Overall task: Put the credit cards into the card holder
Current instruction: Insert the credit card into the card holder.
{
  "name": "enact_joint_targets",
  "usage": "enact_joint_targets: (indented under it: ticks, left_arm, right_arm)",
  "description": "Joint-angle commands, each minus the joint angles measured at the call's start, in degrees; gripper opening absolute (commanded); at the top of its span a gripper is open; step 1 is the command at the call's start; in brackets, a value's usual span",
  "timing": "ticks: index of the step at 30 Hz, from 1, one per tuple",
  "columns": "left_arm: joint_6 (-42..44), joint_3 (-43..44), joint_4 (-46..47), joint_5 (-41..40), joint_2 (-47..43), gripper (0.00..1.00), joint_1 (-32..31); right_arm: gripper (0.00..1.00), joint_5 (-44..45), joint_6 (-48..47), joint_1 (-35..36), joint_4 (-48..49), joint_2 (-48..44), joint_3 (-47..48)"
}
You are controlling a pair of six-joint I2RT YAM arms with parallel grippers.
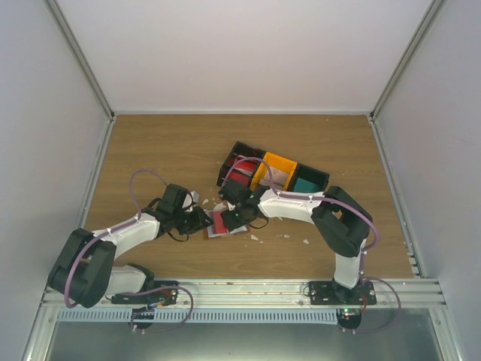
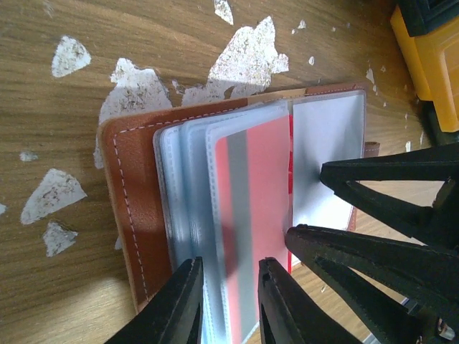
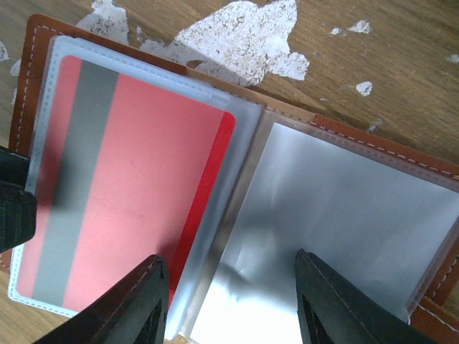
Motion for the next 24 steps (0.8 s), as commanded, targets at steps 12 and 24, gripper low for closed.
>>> enact_joint_targets:
  ticks: [12,24]
  left_arm:
    - [0.2,-0.6,4.1,2.9,1.0,0.2,0.8]
    - [0.7,-0.9,6.7,6.7,0.8,0.16,0.8]
  right_arm:
    - [0.41,-0.7,0.1,-0.6,1.4,2.4,-2.5]
    - [0.4,-0.7,0.3,-0.7,1.8,2.5,-2.8]
